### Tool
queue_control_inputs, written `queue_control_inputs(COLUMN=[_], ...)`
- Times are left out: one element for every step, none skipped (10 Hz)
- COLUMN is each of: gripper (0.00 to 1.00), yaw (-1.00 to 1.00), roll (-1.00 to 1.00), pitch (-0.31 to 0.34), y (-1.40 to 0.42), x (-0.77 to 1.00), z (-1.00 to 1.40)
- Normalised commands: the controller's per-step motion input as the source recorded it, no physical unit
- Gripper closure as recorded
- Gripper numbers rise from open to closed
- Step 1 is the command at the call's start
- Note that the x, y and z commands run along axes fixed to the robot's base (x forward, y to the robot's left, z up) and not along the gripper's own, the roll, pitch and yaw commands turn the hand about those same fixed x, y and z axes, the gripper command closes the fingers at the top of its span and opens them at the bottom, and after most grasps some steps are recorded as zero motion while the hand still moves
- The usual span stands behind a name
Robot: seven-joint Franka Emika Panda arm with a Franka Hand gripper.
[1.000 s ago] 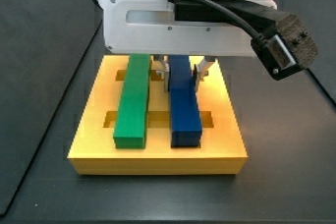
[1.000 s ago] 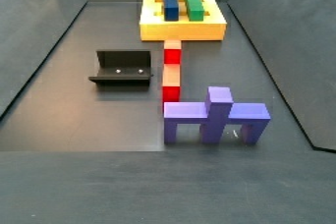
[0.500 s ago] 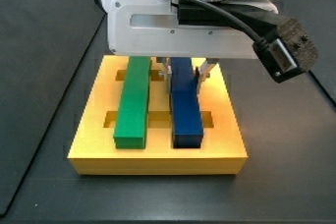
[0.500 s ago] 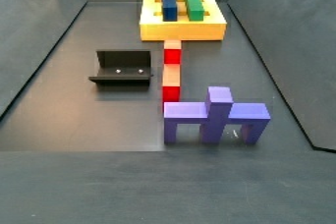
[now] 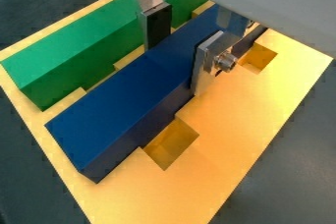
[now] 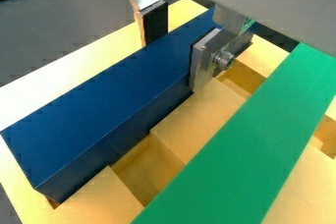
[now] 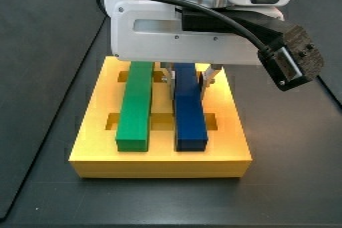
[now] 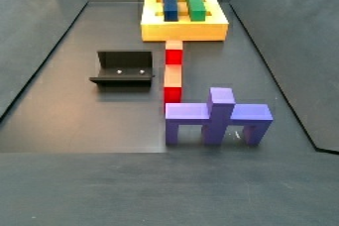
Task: Pick up the blue object. Move up. Move to above the board. Insert the blue object.
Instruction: Insert the blue object.
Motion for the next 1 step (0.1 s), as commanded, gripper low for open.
queue_control_inputs(gripper=[1.0], yaw=[0.0], roll=[0.0], pitch=[0.0], y=[0.0], x=[0.0], z=[0.0])
